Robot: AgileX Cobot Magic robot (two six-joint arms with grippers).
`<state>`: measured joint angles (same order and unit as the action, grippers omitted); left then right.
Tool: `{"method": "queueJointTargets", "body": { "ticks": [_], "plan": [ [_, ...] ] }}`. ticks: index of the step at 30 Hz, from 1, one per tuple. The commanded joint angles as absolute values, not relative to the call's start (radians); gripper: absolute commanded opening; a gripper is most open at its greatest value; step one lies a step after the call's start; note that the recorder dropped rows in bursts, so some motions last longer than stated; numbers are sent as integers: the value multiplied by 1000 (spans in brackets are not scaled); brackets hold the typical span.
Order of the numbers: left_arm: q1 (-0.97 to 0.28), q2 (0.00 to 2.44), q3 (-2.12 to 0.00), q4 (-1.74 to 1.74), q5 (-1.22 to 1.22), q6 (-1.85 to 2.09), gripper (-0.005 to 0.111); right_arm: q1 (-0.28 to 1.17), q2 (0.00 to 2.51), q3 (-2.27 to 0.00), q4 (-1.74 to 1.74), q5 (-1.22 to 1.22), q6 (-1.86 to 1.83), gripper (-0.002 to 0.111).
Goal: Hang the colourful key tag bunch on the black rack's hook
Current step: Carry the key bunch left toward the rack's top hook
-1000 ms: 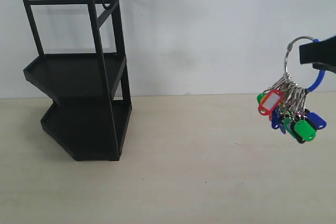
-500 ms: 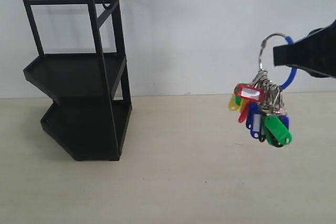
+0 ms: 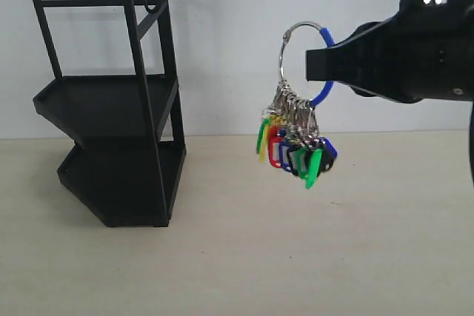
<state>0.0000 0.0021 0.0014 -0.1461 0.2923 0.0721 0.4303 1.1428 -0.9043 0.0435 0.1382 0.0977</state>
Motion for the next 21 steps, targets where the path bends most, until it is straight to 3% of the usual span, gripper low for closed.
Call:
{"method": "queueJointTargets", "body": {
  "ticks": [1,11,21],
  "plan": [
    [-1,0,0,-141,284,75,4,451,1243,-959,47,58,95,0],
    [-1,0,0,-141,284,75,4,476,1586,-1311,47,5,121,0],
    [-1,0,0,-141,284,75,4,521,1739,-1447,45,-123,95,0]
  ]
}}
